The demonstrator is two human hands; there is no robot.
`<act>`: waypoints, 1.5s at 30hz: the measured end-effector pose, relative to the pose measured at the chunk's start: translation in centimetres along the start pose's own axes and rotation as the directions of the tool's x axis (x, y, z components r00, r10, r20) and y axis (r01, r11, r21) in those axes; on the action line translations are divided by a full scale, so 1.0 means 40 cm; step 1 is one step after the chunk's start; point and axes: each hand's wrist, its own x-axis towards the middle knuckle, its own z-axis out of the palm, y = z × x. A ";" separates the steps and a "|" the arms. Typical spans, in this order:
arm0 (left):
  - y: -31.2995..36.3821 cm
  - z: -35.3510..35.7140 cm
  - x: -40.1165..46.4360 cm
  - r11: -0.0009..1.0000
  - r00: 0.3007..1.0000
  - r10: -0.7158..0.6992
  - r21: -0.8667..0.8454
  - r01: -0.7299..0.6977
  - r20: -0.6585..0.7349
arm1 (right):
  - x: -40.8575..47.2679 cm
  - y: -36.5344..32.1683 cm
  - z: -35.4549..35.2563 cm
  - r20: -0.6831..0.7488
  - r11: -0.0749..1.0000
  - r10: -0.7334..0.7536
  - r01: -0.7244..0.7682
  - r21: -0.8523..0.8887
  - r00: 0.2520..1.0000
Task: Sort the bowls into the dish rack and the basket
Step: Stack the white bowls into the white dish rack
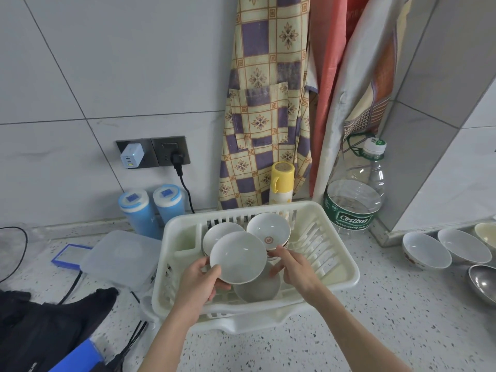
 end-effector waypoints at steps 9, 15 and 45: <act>0.017 0.010 -0.001 0.992 0.980 -0.061 0.122 0.038 0.192 | 0.002 0.014 0.004 0.008 0.966 -0.097 0.096 -0.242 0.995; 0.026 0.021 0.004 0.975 0.963 -0.153 0.195 0.110 0.224 | 0.026 0.030 0.002 -0.051 0.968 -0.006 -0.007 -0.251 0.999; -0.018 0.032 0.039 0.932 0.971 -0.166 0.350 0.097 0.172 | 0.033 0.039 0.017 -0.015 0.755 0.165 -0.136 -0.641 0.986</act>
